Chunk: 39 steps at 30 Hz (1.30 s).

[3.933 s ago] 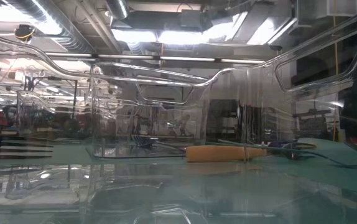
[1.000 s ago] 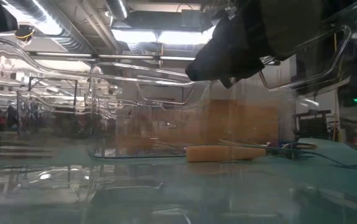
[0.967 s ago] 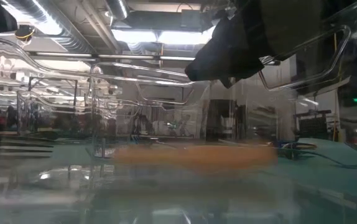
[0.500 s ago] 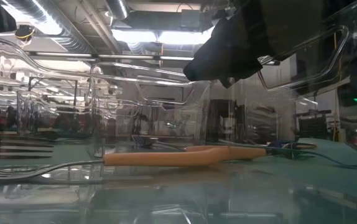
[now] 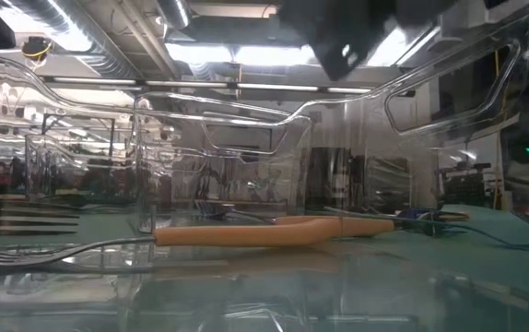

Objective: Sort silverware by color (type)
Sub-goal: Put the blue fork into the center transparent bin

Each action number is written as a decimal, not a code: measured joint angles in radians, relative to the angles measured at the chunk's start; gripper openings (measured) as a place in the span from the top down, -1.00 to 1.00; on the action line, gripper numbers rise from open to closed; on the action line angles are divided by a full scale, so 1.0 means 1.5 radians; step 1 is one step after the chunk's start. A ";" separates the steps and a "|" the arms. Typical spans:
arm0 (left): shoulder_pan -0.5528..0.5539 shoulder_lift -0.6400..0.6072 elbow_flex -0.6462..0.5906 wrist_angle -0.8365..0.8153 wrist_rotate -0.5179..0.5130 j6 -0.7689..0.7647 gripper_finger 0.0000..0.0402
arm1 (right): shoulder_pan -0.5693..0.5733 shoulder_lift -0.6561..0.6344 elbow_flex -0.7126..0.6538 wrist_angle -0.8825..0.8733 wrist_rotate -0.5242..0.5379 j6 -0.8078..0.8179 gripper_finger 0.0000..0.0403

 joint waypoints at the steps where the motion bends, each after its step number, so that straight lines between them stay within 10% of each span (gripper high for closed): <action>1: 0.000 0.000 0.000 0.000 0.000 0.000 0.70 | 0.000 -0.010 0.000 -0.005 0.000 0.000 0.56; 23: 0.000 0.099 -0.001 -0.017 0.039 0.022 0.70 | 0.001 -0.267 0.002 -0.252 -0.017 0.000 0.56; 39: 0.000 0.147 -0.001 -0.017 0.057 0.017 0.70 | 0.001 -0.288 0.002 -0.305 -0.006 -0.001 0.56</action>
